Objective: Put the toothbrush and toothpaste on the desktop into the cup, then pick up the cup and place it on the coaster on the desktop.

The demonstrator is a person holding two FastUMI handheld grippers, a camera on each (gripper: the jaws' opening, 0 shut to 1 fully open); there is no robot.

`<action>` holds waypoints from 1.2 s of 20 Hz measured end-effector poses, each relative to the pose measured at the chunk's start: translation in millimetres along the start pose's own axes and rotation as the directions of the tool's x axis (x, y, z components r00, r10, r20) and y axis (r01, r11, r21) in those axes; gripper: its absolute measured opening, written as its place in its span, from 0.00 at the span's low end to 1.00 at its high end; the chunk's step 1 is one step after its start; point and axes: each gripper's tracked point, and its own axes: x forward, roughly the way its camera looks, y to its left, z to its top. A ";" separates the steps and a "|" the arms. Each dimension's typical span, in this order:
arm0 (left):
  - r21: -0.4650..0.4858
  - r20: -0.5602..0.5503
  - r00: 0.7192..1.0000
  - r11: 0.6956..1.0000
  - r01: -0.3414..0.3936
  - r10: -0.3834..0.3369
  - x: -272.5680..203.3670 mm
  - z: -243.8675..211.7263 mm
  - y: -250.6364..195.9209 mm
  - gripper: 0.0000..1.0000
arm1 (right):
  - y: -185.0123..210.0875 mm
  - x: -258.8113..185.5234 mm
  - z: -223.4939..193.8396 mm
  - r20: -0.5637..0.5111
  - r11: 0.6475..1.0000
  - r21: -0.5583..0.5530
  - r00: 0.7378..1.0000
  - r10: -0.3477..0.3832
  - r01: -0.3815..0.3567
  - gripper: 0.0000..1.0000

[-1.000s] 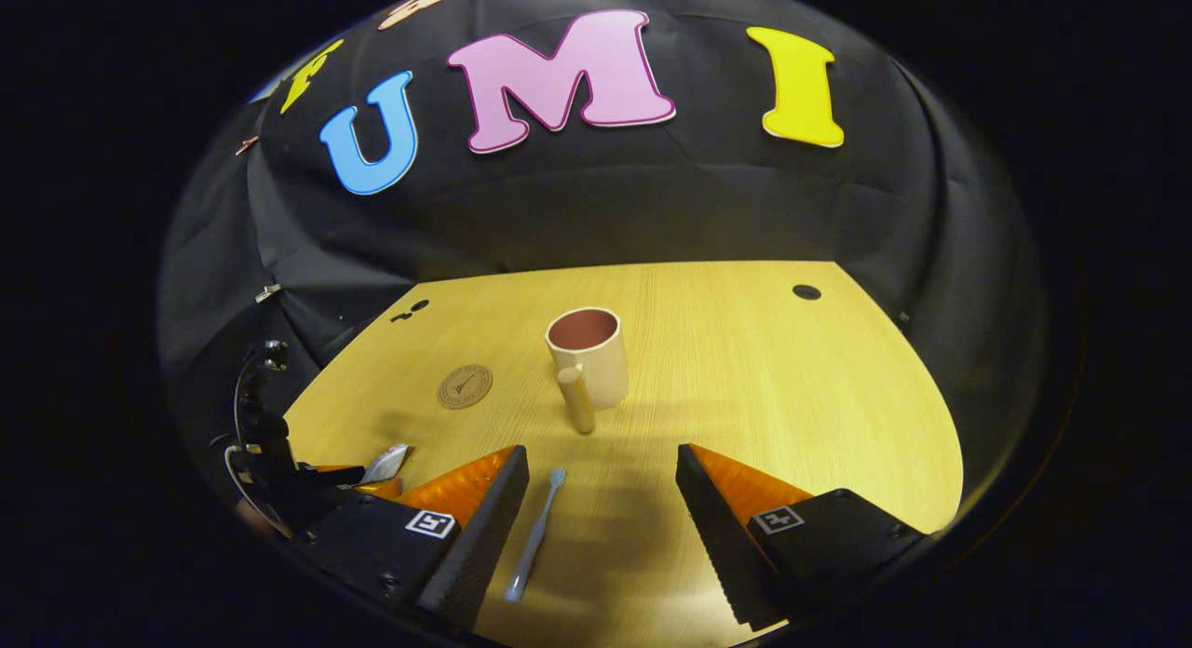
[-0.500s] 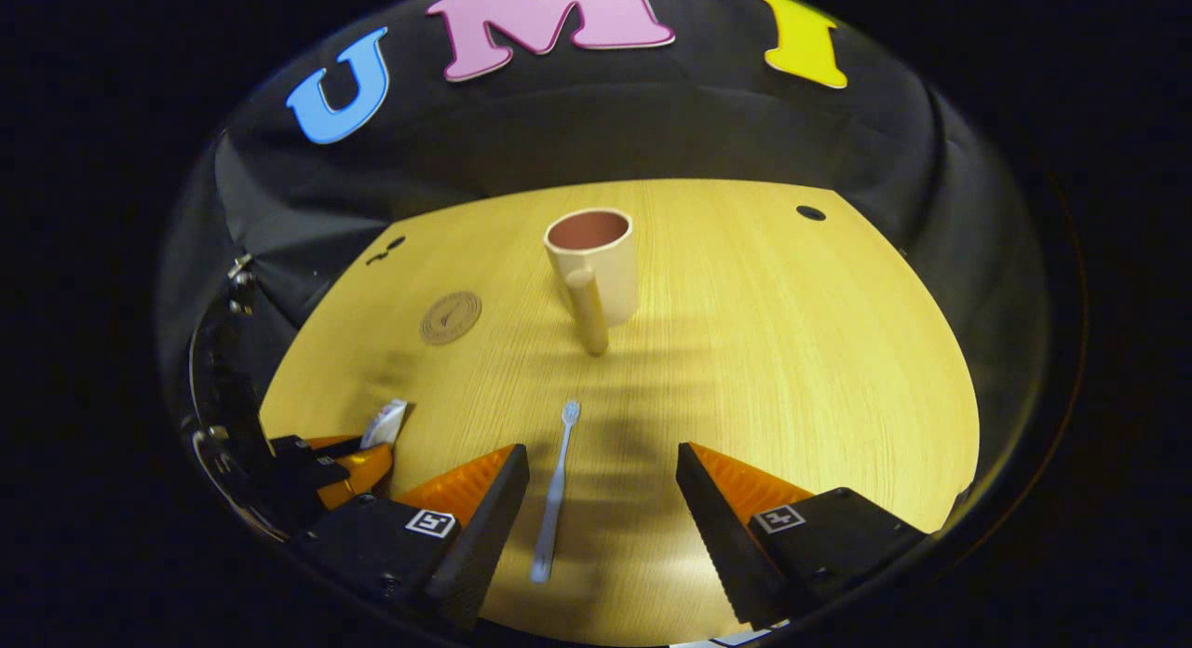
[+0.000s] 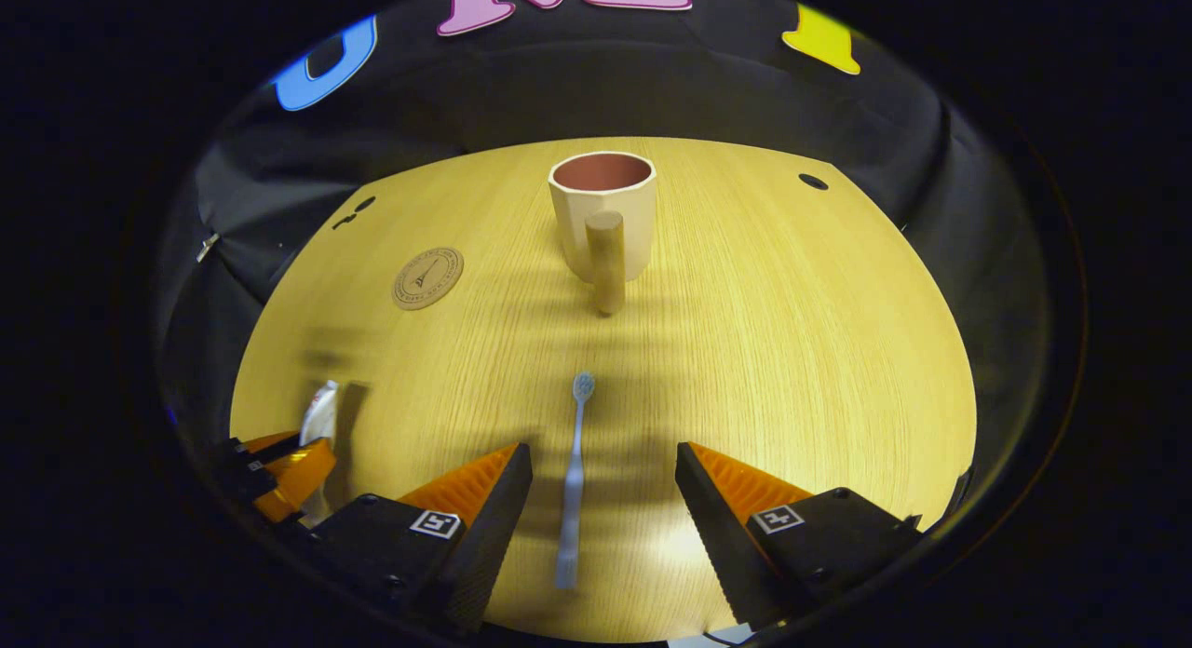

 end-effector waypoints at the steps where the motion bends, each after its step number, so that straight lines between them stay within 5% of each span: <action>1: -0.001 0.010 1.000 1.000 0.008 -0.008 -7.0 1.6 2.5 0.29 | -0.9 3.6 -3.2 -0.015 1.000 -0.004 1.000 -0.016 0.016 0.96; 11: -0.034 0.088 0.995 0.998 0.050 -0.047 -38.7 21.4 11.3 0.28 | 10.0 20.6 -23.3 -0.104 0.999 -0.002 0.993 -0.047 0.047 0.87; 13: -0.051 0.098 0.994 0.997 0.051 -0.046 -40.4 22.3 11.6 0.28 | 14.5 22.1 -24.3 -0.111 0.999 -0.009 0.993 -0.044 0.043 0.61; 14: -0.060 0.102 0.994 0.997 0.056 -0.050 -42.5 23.1 12.6 0.28 | 18.3 23.1 -24.1 -0.108 0.999 -0.021 0.993 -0.037 0.035 0.57; 16: -0.075 0.097 0.994 0.995 0.063 -0.056 -44.3 19.2 12.9 0.28 | 22.5 20.7 -23.6 -0.093 0.999 -0.041 0.995 -0.027 0.023 0.20; 17: -0.082 0.094 0.994 0.995 0.064 -0.056 -45.7 18.5 12.7 0.33 | 24.4 21.1 -24.2 -0.080 0.999 -0.049 0.997 -0.011 0.007 0.13; 24: -0.105 0.089 0.995 0.993 0.052 -0.043 -42.9 24.6 11.3 0.28 | 22.2 12.0 -27.5 -0.065 0.990 0.029 0.988 0.138 -0.137 0.05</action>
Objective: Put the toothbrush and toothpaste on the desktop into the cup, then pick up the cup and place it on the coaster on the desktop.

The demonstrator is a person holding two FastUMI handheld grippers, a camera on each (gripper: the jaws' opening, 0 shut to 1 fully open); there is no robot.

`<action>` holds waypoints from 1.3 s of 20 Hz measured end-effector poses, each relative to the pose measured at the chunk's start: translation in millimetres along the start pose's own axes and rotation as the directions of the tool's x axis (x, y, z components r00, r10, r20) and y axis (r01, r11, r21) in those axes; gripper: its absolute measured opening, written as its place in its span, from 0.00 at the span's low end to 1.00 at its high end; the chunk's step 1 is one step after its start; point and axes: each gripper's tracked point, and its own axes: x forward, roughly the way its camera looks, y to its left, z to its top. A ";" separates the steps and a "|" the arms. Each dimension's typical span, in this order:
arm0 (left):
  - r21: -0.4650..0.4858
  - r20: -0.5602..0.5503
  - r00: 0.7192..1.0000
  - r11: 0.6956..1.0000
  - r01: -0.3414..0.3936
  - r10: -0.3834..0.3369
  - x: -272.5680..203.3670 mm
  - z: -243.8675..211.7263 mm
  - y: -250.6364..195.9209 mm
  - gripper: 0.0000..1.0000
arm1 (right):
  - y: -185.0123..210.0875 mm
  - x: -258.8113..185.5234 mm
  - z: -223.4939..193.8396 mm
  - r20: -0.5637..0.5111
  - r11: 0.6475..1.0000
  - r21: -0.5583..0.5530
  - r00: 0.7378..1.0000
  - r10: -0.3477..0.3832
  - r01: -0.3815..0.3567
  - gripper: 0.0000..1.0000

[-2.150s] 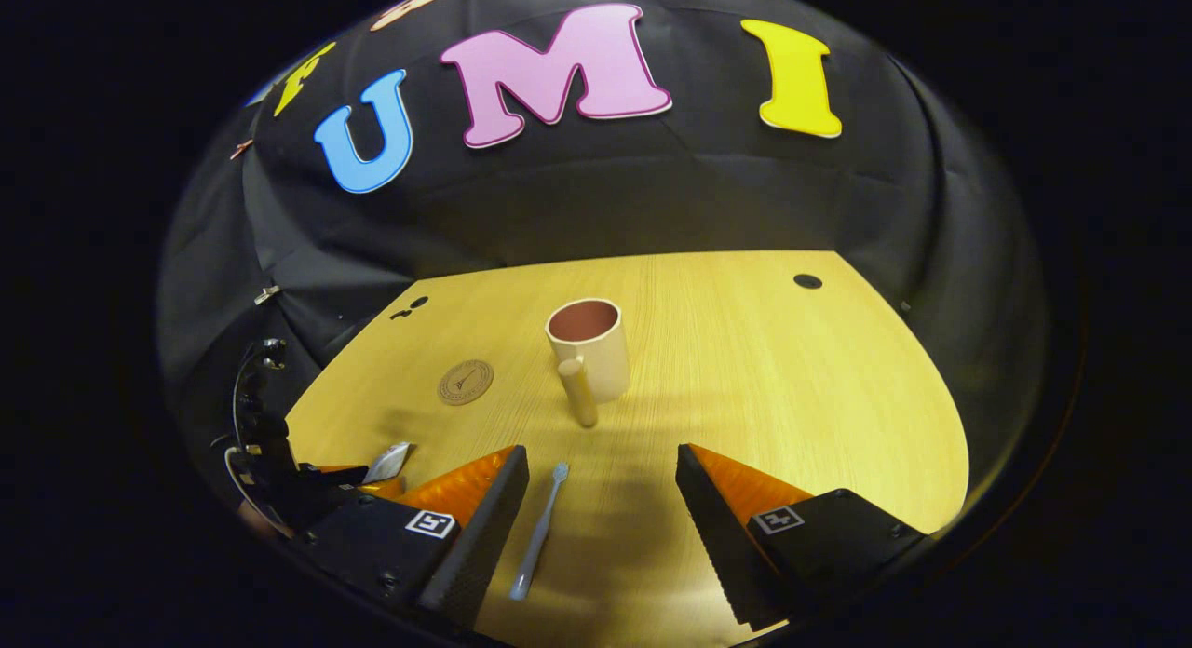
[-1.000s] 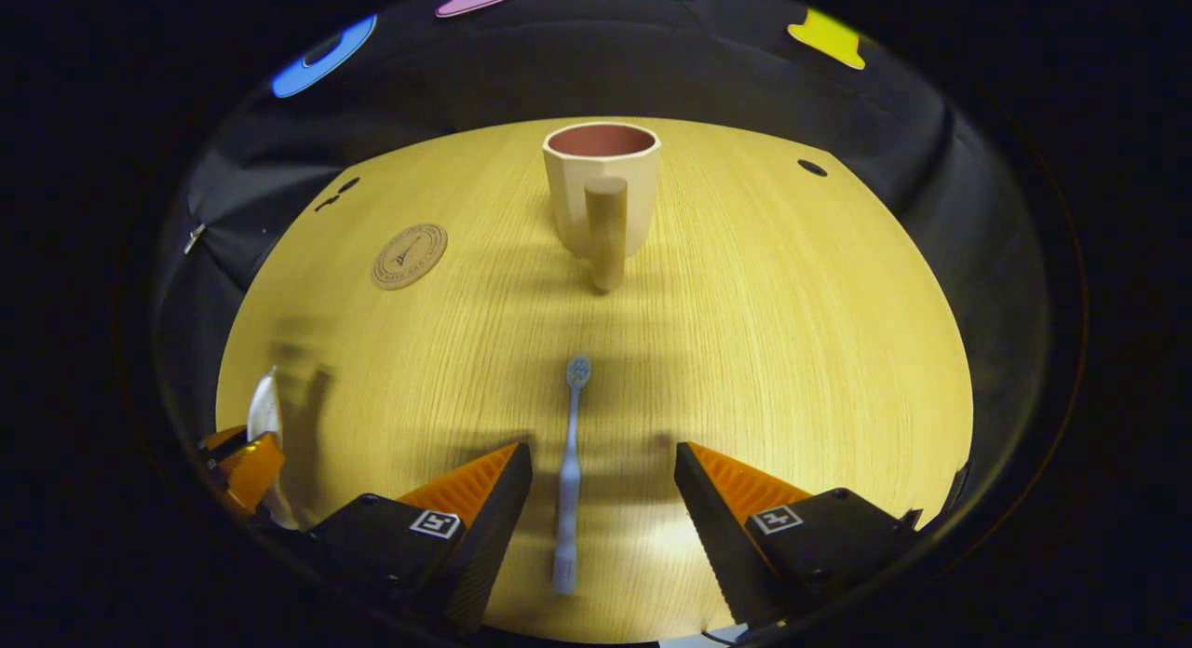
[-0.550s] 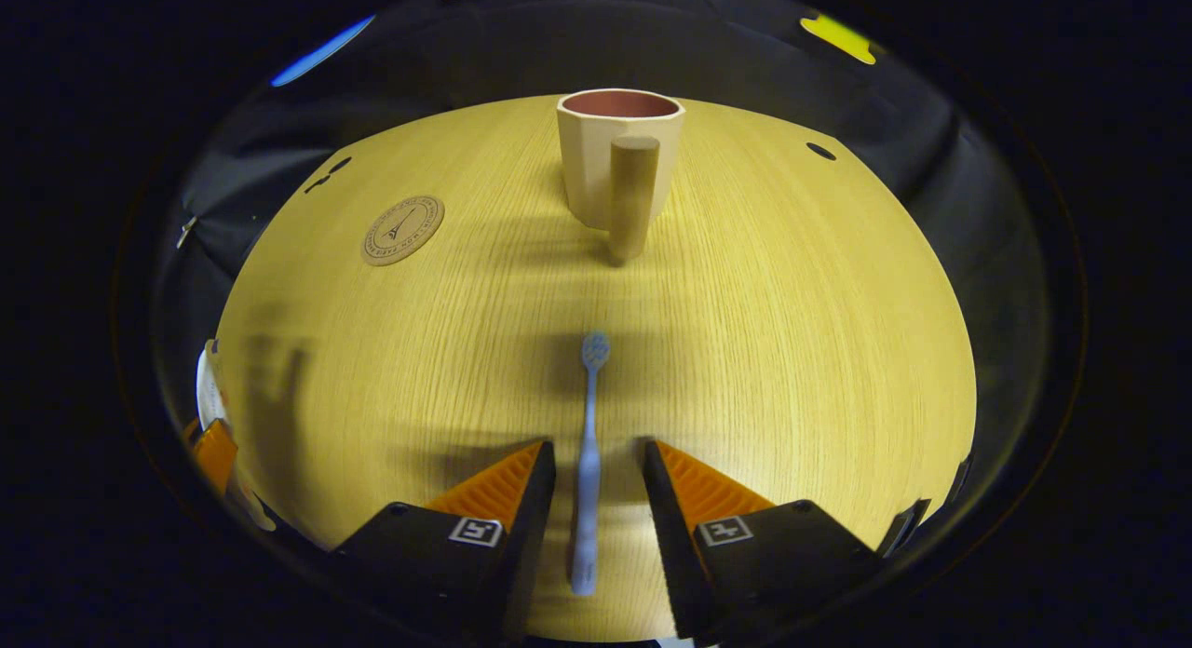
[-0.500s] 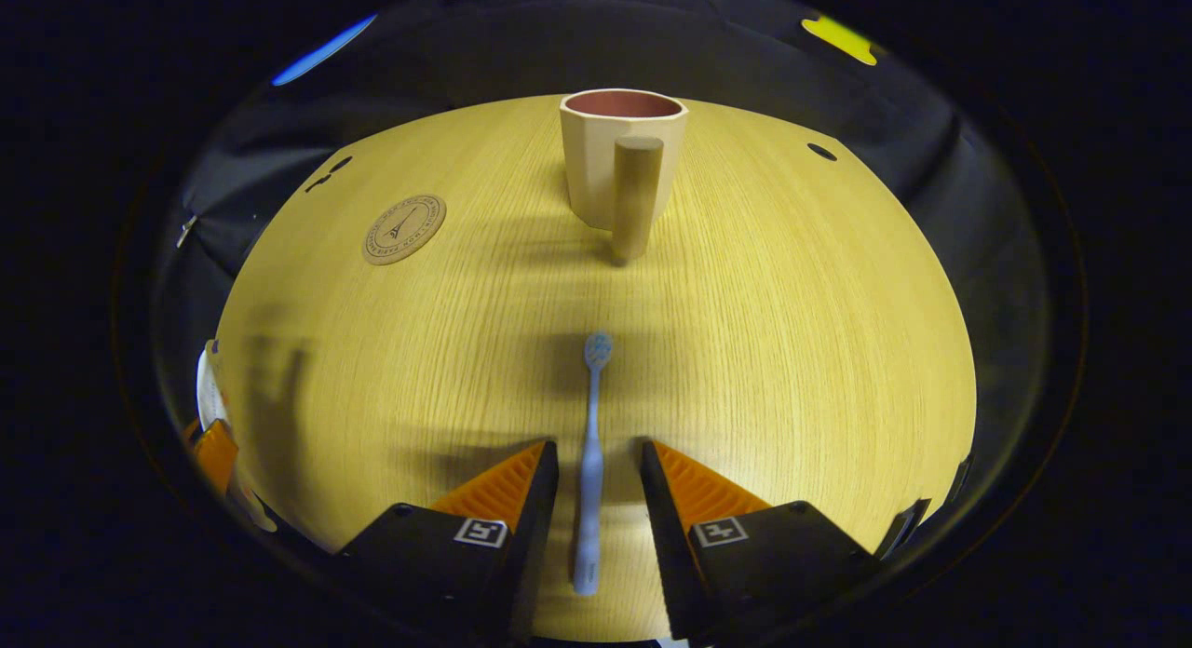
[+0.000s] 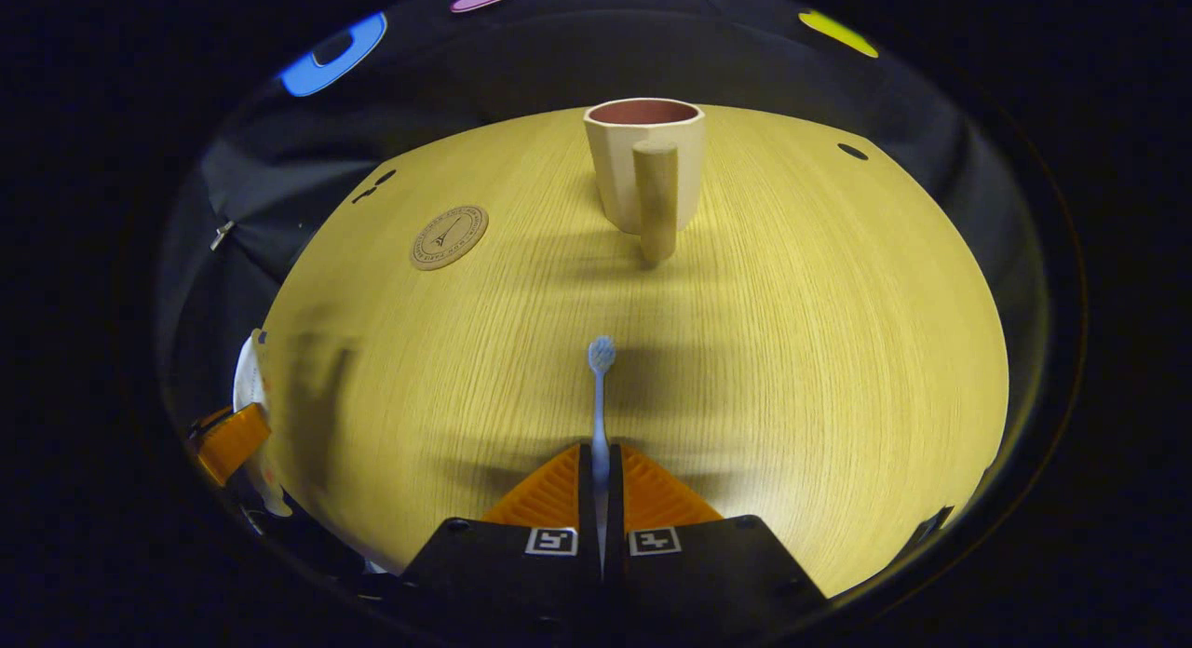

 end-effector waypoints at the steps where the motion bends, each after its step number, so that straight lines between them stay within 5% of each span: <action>1: 0.001 0.004 1.000 1.000 -0.002 0.002 0.8 2.2 -0.6 0.28 | -2.3 -2.8 1.3 0.009 1.000 0.006 1.000 0.009 -0.009 0.05; 9: -0.026 0.142 0.989 0.998 0.054 -0.049 10.1 81.9 -36.2 0.28 | -11.2 -34.8 44.3 0.131 0.988 0.068 0.983 0.130 -0.139 0.05; 16: -0.036 0.312 0.934 0.980 0.197 -0.176 39.7 189.8 -103.8 0.28 | -46.0 -63.2 79.6 0.217 0.977 0.096 0.962 0.164 -0.188 0.05; 21: 0.067 0.416 0.863 0.956 0.286 -0.287 62.4 257.9 -158.3 0.28 | -73.7 -75.1 86.9 0.224 0.968 0.145 0.959 0.171 -0.207 0.05; 26: 0.114 0.475 0.758 0.885 0.451 -0.447 88.8 290.8 -222.7 0.28 | -85.1 -81.2 94.7 0.268 0.963 0.156 0.948 0.174 -0.221 0.05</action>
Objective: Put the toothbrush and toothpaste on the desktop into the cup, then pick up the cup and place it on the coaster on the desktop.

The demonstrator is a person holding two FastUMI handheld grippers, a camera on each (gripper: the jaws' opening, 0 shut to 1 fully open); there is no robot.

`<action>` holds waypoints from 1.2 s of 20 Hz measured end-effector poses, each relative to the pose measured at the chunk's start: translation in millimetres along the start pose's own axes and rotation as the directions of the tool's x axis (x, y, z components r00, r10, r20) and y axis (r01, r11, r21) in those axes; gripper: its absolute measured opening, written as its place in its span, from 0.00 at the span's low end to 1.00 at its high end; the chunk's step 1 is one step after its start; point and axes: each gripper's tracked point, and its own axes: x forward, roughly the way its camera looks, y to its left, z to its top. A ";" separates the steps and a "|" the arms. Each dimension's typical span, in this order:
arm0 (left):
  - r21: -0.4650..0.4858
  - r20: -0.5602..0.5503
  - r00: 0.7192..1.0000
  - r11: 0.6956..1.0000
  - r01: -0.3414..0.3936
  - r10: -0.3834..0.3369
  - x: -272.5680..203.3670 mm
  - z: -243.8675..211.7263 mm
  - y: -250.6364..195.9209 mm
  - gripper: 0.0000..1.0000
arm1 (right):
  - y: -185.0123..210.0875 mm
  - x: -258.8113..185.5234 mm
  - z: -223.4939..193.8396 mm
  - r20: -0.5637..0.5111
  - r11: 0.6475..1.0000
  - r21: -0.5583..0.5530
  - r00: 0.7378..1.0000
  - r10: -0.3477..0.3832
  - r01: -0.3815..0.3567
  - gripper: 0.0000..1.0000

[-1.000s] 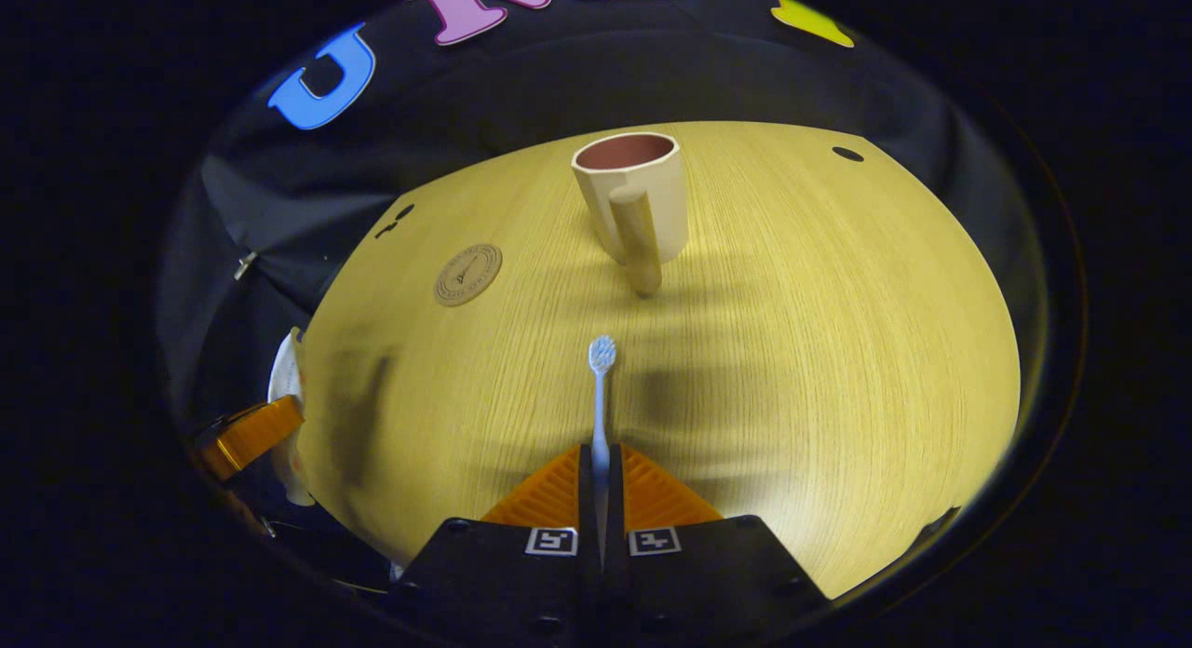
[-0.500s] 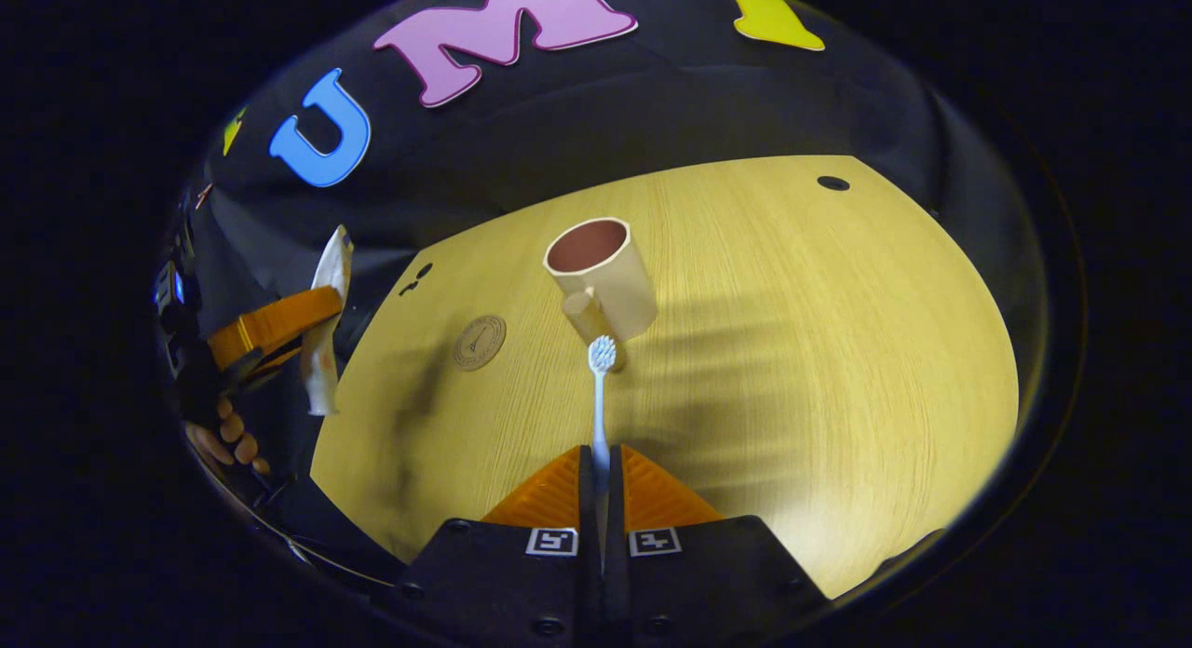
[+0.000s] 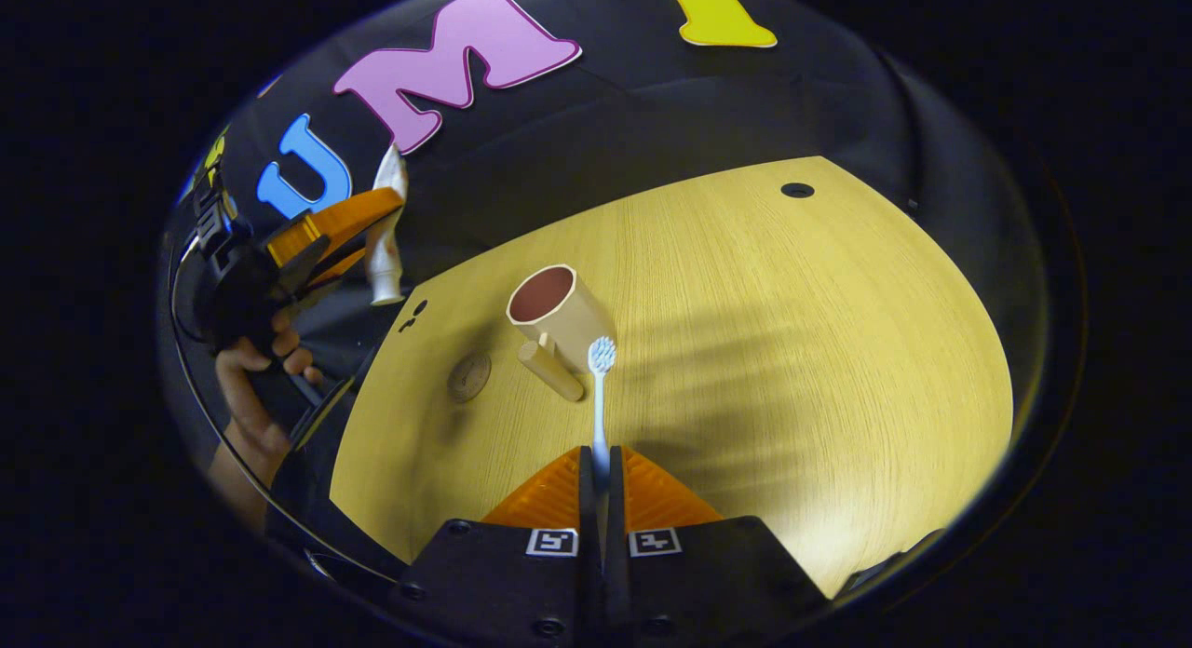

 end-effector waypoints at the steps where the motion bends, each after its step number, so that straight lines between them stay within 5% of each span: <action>1: -0.019 0.006 0.999 0.999 0.034 -0.034 15.8 -4.2 -9.0 0.28 | 0.8 1.5 2.1 0.013 1.000 0.009 1.000 0.011 -0.011 0.05; 7: -0.017 0.008 0.992 0.992 0.125 -0.125 73.7 -45.9 -19.2 0.28 | -5.3 31.8 12.5 0.071 0.997 0.069 0.997 0.030 -0.035 0.05; 13: -0.004 -0.034 0.981 0.982 0.189 -0.189 82.1 -99.0 -16.0 0.28 | -23.0 44.9 25.8 0.149 0.996 0.085 0.989 -0.005 -0.007 0.05; 19: 0.054 -0.052 0.984 0.983 0.173 -0.170 78.8 -105.1 -9.1 0.32 | -29.9 48.5 27.1 0.139 0.998 0.065 0.990 -0.033 0.024 0.05; 21: 0.093 -0.065 0.983 0.980 0.176 -0.170 78.4 -106.4 -8.5 0.36 | -29.7 48.6 33.2 0.152 0.998 0.052 0.988 -0.038 0.030 0.05; 22: 0.109 -0.070 0.985 0.980 0.167 -0.160 75.2 -109.8 -5.0 0.48 | -29.7 48.5 38.0 0.161 0.998 0.048 0.986 -0.040 0.033 0.05; 23: 0.122 -0.073 0.986 0.980 0.158 -0.150 68.3 -111.6 -0.9 0.48 | -29.3 49.6 43.7 0.170 0.998 0.046 0.985 -0.042 0.035 0.05; 24: 0.132 -0.067 0.988 0.981 0.144 -0.136 60.9 -112.5 2.4 0.62 | -26.7 49.6 51.0 0.185 0.999 0.043 0.982 -0.041 0.034 0.05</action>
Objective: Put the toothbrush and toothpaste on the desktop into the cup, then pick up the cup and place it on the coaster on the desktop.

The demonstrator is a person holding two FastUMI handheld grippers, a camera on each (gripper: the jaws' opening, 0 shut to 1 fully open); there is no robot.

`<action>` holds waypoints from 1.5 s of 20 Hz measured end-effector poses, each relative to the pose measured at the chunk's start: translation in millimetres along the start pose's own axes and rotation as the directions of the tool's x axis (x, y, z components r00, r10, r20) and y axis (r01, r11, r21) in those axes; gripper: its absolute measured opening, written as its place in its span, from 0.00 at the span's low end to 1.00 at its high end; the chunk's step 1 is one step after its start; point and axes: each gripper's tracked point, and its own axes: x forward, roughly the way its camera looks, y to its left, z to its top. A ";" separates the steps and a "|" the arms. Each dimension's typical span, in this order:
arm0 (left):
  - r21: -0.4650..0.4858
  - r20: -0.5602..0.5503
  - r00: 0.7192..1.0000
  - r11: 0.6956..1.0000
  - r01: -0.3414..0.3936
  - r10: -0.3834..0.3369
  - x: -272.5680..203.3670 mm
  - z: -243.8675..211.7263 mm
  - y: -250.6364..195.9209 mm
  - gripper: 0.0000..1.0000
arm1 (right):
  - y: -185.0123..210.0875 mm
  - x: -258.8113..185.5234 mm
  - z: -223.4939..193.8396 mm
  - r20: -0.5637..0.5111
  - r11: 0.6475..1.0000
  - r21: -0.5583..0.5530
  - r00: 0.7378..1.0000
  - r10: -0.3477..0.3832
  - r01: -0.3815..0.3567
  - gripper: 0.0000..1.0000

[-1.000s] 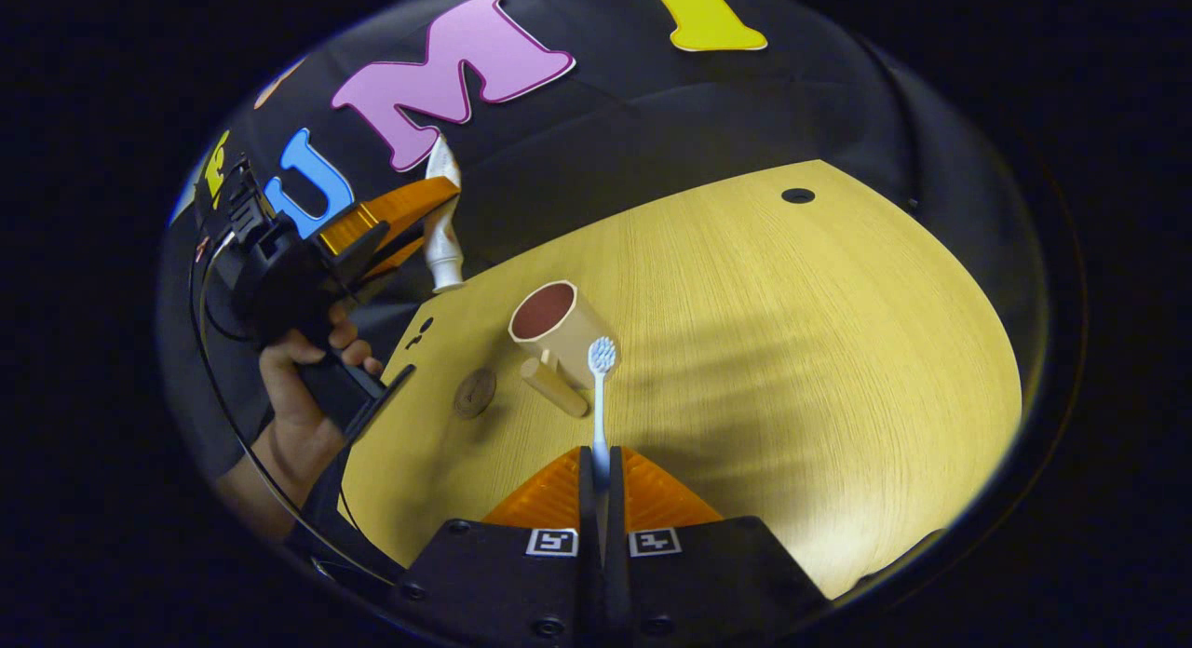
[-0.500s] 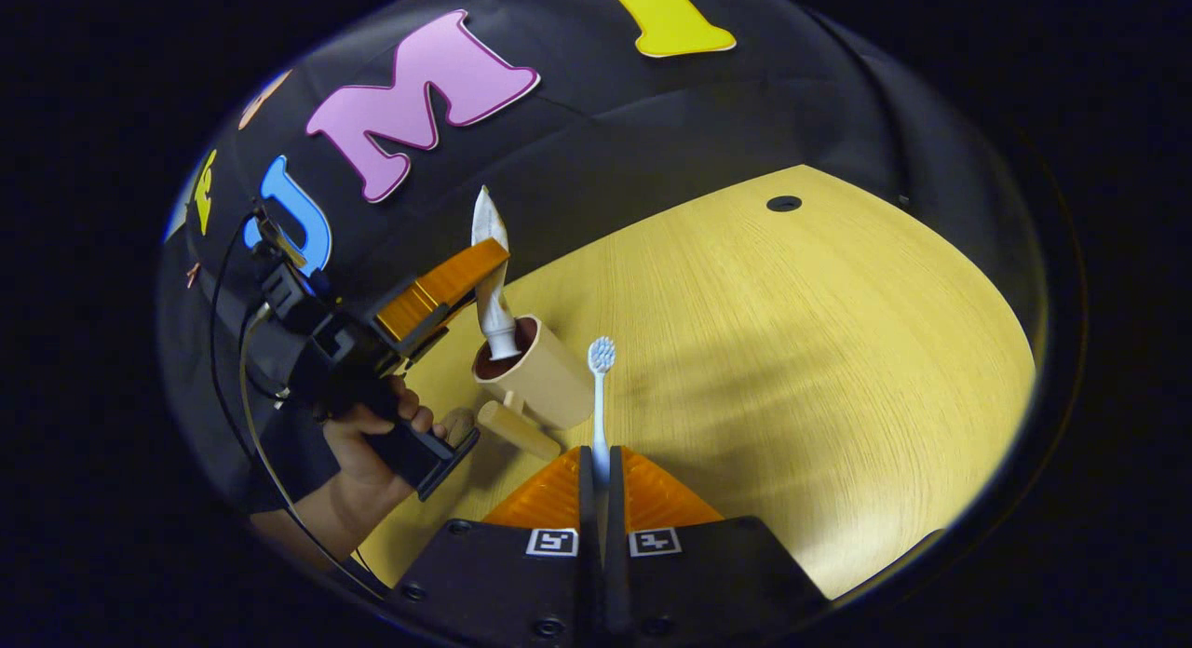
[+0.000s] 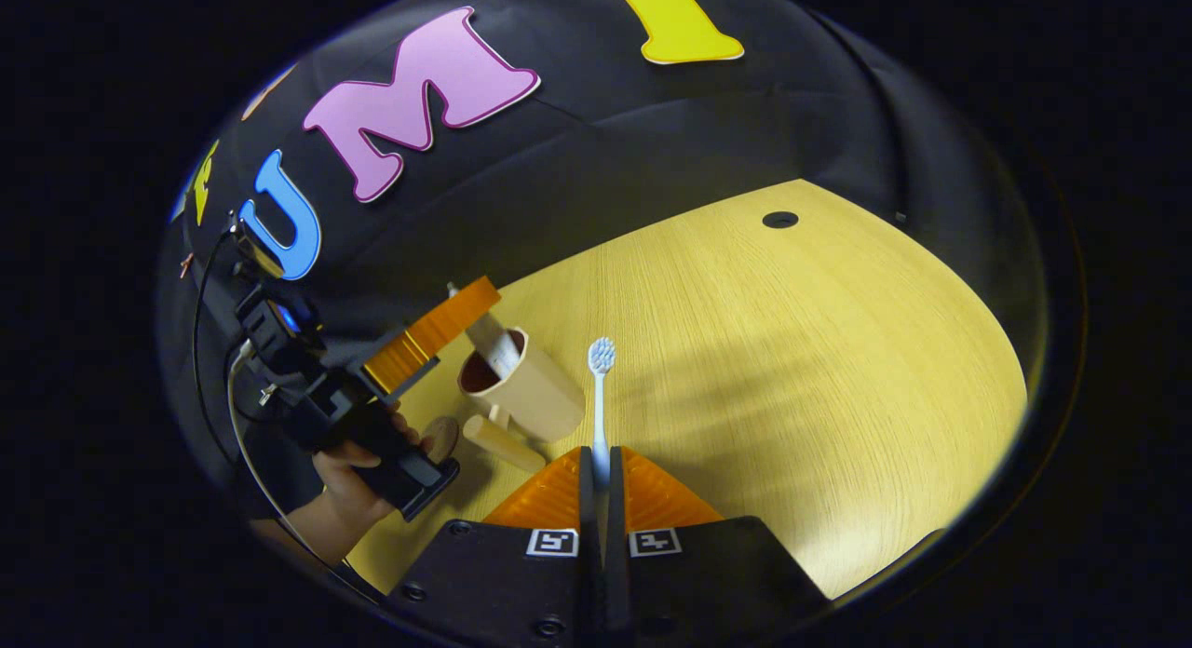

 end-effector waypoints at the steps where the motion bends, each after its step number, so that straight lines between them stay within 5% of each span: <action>1: 0.005 0.007 1.000 1.000 -0.015 0.015 -6.3 1.6 3.0 0.64 | 1.6 1.5 8.1 0.020 1.000 -0.006 1.000 0.001 -0.001 0.05; 2: 0.007 0.014 0.999 0.999 -0.039 0.039 -12.9 4.3 6.3 0.68 | 3.6 2.3 16.3 0.040 1.000 -0.016 0.999 0.002 -0.001 0.05; 4: -0.002 0.035 0.995 0.996 -0.088 0.088 -32.1 10.8 13.2 0.97 | 10.3 7.2 34.2 0.079 1.000 -0.027 0.997 0.016 -0.013 0.05; 11: -0.107 -0.014 0.984 0.978 -0.176 0.176 -126.7 -5.5 12.0 0.98 | 53.7 38.2 86.9 0.215 0.996 -0.041 0.972 0.092 -0.085 0.05; 19: -0.259 -0.094 0.955 0.920 -0.295 0.280 -196.6 -35.8 26.0 0.98 | 81.6 59.5 143.7 0.371 0.988 -0.039 0.916 0.155 -0.152 0.05; 24: -0.253 -0.091 0.937 0.902 -0.350 0.338 -207.5 -39.4 40.5 0.98 | 100.6 70.5 139.8 0.442 0.978 -0.140 0.874 0.201 -0.154 0.05; 30: -0.256 -0.093 0.943 0.908 -0.332 0.319 -202.7 -44.7 32.3 0.98 | 110.5 78.7 113.9 0.507 0.962 -0.258 0.835 0.216 -0.092 0.05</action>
